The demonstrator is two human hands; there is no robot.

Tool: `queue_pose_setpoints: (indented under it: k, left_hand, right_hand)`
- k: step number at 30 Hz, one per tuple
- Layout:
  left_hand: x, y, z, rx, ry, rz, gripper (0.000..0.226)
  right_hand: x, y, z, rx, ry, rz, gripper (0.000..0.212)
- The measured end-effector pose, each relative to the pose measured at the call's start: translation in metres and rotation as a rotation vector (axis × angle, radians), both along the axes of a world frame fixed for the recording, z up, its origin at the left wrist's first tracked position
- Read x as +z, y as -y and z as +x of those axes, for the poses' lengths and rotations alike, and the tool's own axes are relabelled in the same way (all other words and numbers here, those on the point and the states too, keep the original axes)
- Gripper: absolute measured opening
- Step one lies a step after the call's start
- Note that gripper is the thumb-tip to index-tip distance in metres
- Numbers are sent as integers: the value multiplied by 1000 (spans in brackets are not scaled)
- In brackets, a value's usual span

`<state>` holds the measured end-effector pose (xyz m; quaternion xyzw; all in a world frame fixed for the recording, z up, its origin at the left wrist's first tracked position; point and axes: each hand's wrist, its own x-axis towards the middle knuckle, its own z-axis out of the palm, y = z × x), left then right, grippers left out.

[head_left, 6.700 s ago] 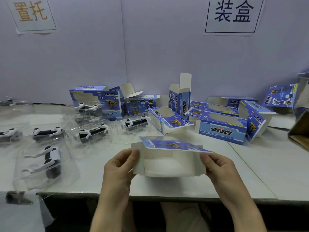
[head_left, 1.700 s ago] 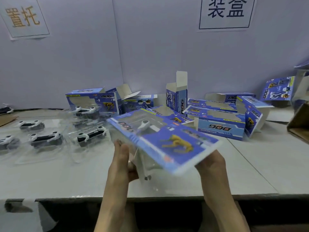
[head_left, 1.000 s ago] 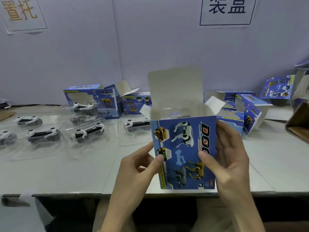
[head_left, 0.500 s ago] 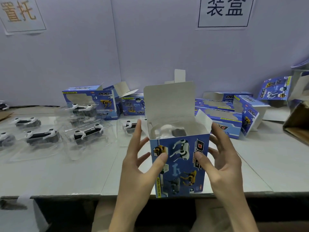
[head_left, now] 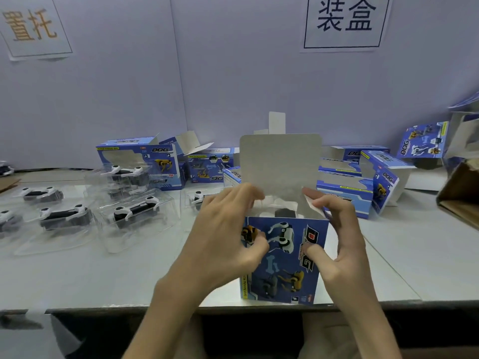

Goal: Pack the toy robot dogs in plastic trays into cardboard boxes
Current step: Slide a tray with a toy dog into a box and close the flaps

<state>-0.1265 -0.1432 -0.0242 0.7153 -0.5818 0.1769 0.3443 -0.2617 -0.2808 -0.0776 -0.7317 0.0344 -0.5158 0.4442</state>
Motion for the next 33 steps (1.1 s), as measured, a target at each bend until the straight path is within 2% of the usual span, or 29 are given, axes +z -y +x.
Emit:
queue_pose_setpoints:
  k: [2,4,12,14,17,21,24,27,30,33]
  left_hand:
    - [11,6,4,45,197,150,67]
    - [17,13,7,54,303,261,68]
    - [28,24,7,-56,226,304,37]
    - [31,29,0,-34,243,278,45]
    - [30,36,-13,27,341,248,68]
    - [23,37,-19,60,385,206,76]
    - [17,38,-23,83,440,151,81]
    - [17,39,-23,93,434,138,71]
    - [21,40,-23,110,446,156,68]
    - [21,42,-20,120,461,155,69]
  right_hand:
    - [4,5,1,-43,-65,-39,52]
    - [9,13,2,-75,-123,-59,48]
    - [19,28,0,-35,-165,-71,28]
    - [23,29,4,-68,-149,-57,25]
    - [30,30,10,-110,-131,-28,32]
    - [42,41,13,-22,-133,113,15]
    - [46,43,20,29,-116,286,33]
    - [44,34,32,18,-20,466,37]
    - [41,31,34,-9,63,529,44]
    - [44,38,30,83,53,512,65]
